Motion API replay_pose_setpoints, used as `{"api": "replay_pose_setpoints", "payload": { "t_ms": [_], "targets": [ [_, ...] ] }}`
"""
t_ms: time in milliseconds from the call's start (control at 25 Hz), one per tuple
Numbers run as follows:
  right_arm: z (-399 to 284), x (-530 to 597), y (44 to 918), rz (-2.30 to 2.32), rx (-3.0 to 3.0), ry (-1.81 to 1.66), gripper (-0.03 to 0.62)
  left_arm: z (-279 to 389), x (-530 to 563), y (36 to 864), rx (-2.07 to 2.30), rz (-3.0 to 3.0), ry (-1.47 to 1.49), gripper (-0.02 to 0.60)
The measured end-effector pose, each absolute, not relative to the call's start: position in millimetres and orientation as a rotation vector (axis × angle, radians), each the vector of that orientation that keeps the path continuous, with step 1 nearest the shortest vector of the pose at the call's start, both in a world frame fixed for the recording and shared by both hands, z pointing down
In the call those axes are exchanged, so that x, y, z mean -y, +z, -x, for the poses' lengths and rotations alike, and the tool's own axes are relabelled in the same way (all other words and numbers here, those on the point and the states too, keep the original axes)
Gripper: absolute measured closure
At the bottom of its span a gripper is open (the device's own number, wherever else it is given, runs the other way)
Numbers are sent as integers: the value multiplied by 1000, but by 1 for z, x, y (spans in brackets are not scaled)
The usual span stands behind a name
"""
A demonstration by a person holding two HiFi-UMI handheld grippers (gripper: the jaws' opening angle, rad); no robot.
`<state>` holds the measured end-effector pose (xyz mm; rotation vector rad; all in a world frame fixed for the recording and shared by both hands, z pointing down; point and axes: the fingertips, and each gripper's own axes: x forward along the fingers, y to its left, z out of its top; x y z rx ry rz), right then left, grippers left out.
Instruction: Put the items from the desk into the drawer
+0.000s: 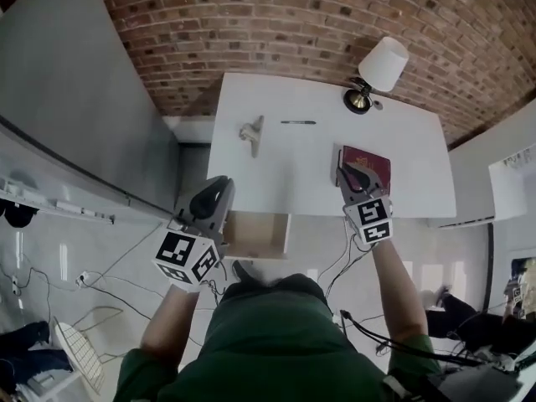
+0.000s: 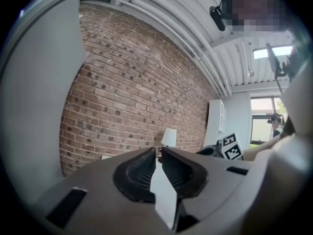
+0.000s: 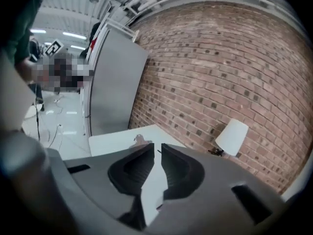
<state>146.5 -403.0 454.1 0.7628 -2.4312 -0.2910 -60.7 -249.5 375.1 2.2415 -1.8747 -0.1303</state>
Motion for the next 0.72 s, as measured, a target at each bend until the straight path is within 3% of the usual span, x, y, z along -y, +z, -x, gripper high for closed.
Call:
{"api": "replay_pose_setpoints", "payload": {
  "t_ms": [720],
  "targets": [
    [-39, 594, 629, -72, 2054, -539, 534, 105, 261, 429, 2167, -1713, 17, 546]
  ]
}}
